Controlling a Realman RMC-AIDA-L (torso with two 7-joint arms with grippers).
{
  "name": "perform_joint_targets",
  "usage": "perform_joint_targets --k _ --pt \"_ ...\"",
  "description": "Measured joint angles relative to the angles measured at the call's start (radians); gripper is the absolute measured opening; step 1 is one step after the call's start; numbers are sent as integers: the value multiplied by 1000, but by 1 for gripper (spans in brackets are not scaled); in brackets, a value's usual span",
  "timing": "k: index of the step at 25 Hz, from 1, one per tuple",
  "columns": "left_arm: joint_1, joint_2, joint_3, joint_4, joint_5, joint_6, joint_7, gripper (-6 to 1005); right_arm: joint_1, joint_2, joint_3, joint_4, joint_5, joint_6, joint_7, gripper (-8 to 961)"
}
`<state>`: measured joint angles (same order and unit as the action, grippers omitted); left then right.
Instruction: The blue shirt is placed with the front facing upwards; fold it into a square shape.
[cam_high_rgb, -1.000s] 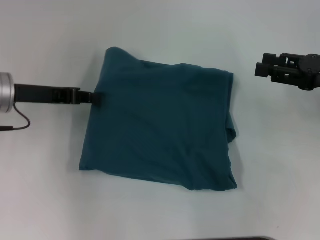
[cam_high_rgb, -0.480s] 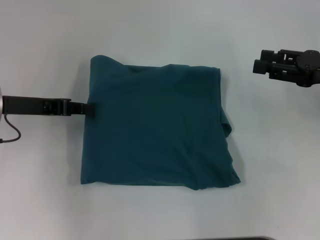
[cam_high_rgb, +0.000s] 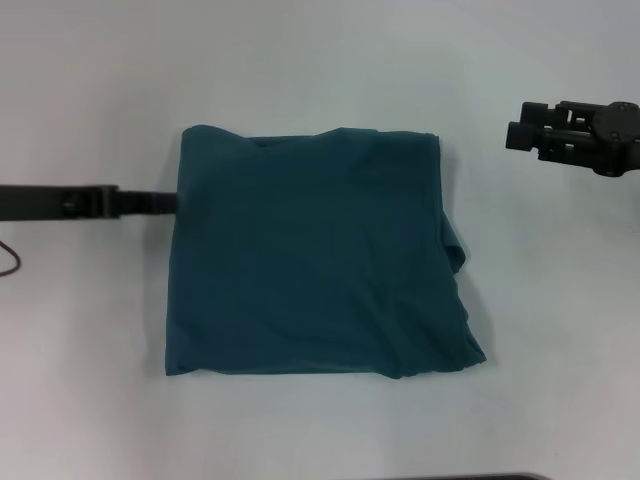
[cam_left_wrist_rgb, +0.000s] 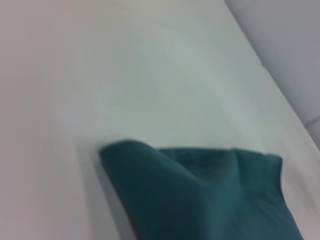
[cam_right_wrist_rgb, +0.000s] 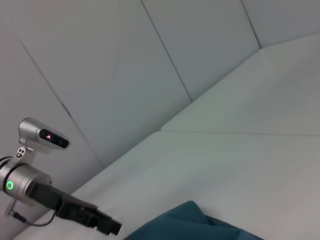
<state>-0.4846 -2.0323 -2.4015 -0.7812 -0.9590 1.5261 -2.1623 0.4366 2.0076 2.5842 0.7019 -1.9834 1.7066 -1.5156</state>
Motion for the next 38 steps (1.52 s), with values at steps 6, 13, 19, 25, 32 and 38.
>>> perform_joint_targets --k 6,13,19,25,32,38 --pt "47 -11 -88 -74 -35 88 26 470 -13 -20 -39 7 -19 40 85 609" --pt "83 -36 -115 -85 -84 197 90 723 2 -22 -49 45 -175 103 257 612" --pt "90 -53 -117 -80 -84 222 125 815 -4 -23 -43 50 -180 112 287 611" --pt "88 -63 -101 -62 -77 263 159 891 -4 -19 -79 39 -215 116 295 610" --pt "74 -69 -98 24 -77 253 215 889 6 -15 -95 -22 -265 117 309 608" --pt "64 -90 -44 66 -73 174 257 888 16 -7 -102 -70 -281 81 317 607"
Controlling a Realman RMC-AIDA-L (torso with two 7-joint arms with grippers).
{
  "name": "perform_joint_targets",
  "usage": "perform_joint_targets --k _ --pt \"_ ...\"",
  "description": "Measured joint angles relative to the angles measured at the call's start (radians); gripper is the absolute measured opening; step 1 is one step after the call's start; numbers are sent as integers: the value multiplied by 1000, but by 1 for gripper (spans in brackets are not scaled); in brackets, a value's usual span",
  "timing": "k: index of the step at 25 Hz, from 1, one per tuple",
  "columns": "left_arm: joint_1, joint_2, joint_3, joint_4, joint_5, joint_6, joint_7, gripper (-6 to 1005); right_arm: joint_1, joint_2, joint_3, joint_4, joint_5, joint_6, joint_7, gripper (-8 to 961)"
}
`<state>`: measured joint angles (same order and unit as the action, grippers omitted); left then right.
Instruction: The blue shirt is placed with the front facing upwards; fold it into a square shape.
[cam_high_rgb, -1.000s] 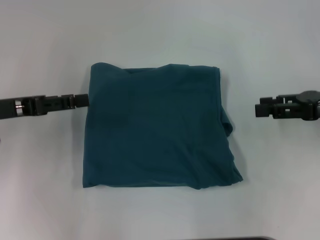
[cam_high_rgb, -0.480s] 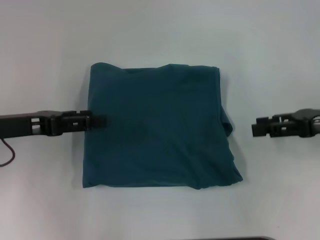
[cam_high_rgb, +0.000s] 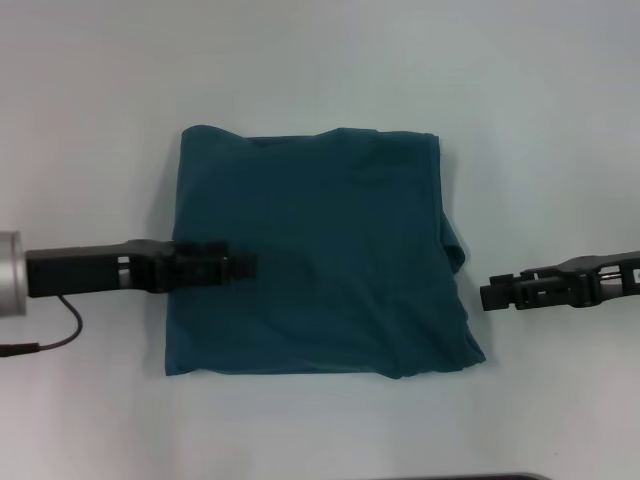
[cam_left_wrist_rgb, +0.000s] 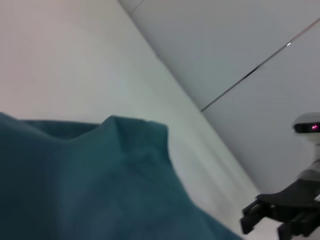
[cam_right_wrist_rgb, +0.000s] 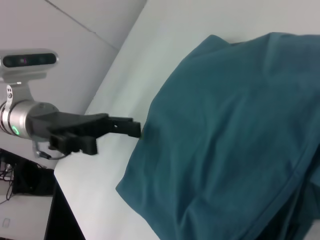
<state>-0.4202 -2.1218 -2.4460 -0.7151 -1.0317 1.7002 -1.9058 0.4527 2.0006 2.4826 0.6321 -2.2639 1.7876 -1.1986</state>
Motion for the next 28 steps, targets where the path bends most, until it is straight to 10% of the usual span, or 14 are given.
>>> perform_joint_targets --k 28 --pt "-21 -13 84 10 1 -90 0 888 61 30 -32 -111 -1 -140 27 596"
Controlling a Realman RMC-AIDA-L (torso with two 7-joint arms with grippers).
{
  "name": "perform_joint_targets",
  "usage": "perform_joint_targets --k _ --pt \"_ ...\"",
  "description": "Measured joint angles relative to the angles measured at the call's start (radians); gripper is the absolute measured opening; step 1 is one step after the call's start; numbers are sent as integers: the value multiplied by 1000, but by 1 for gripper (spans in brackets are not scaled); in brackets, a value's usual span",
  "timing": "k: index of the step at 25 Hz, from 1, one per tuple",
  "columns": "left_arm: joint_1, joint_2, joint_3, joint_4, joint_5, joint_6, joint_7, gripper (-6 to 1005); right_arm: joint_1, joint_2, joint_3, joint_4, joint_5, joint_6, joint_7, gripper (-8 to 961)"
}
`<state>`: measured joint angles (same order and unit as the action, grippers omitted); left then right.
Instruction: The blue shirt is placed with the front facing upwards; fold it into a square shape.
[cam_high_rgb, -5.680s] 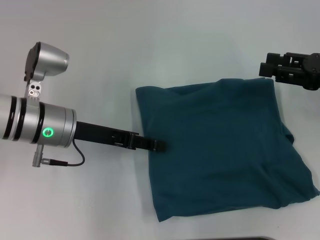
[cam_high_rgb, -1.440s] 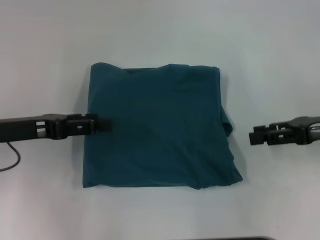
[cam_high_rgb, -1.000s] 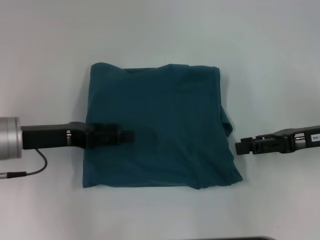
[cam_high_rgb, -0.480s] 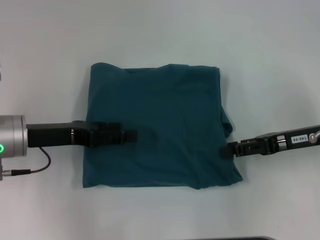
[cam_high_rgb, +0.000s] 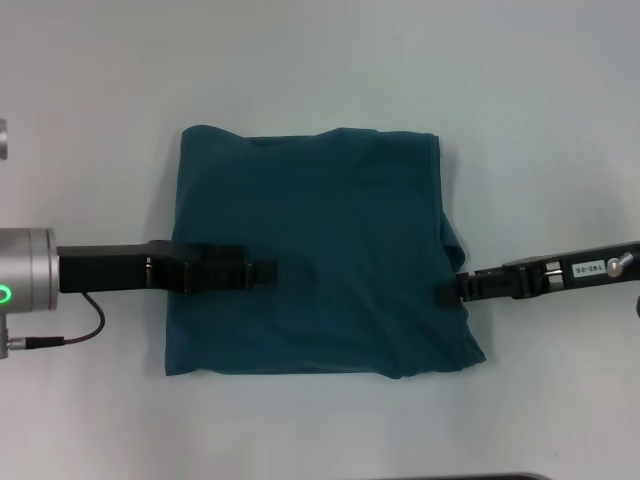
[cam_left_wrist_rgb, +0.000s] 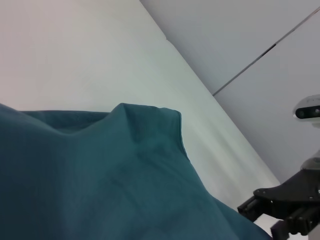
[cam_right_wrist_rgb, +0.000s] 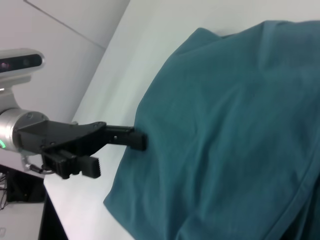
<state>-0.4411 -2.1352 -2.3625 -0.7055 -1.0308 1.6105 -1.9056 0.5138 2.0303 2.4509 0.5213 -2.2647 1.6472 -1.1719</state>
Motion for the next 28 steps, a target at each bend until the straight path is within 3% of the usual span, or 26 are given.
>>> perform_joint_targets --k 6,14,25,28 --pt "-1 1 0 0 0 0 -2 889 10 13 0 -1 2 -31 0 592" --pt "-2 0 0 2 19 -8 -5 889 10 14 3 5 4 -35 -10 197" --pt "-12 1 0 14 25 -28 -7 888 -2 3 33 9 5 -26 -20 45" --pt "-13 3 0 15 26 -33 -11 888 -1 2 32 9 3 -26 -21 48"
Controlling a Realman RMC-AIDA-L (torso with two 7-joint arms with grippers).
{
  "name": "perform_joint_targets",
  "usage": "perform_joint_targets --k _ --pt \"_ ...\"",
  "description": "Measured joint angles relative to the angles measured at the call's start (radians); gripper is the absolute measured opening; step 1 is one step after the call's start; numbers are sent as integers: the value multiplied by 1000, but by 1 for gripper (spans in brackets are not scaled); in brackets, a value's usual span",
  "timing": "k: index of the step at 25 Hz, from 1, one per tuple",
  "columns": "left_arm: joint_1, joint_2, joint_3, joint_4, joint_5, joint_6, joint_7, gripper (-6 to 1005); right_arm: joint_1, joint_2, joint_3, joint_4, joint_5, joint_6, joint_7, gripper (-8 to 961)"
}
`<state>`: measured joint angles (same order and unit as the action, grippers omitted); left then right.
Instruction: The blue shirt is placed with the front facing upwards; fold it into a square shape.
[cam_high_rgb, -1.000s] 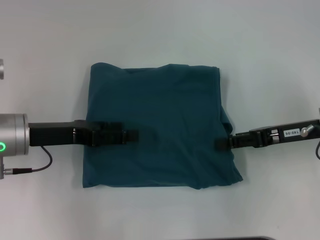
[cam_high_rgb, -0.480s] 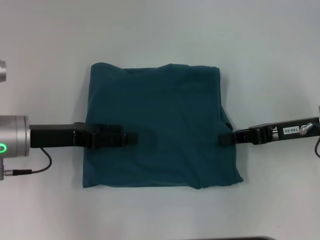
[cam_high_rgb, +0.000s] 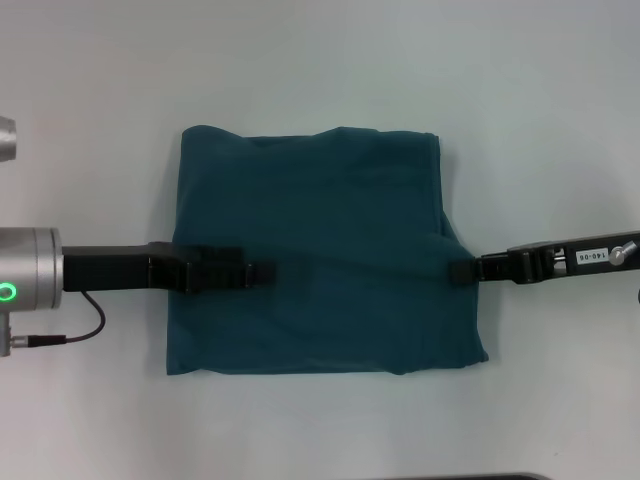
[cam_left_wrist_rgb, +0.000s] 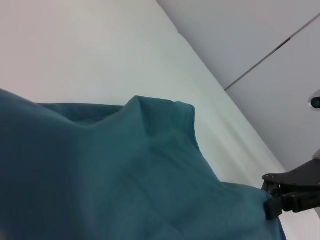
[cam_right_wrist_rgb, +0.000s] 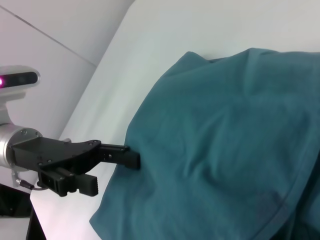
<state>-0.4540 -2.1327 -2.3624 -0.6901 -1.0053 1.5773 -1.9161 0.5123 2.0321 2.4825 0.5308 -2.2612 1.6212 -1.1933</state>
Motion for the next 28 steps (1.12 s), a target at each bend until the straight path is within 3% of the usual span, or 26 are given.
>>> perform_joint_targets --k 8,14,16,22,28 --pt "-2 3 0 0 1 -1 -1 889 -9 -16 6 5 -4 11 26 56" --pt "-4 4 0 0 1 3 -1 889 -37 -25 132 66 25 9 13 216" --pt "-6 3 0 0 1 6 -1 888 -37 -26 154 93 53 4 0 462" --pt "-12 1 0 0 1 13 -2 888 14 -16 151 104 86 -93 0 499" --pt "-15 1 0 0 1 23 -5 889 83 3 75 56 73 -206 20 530"
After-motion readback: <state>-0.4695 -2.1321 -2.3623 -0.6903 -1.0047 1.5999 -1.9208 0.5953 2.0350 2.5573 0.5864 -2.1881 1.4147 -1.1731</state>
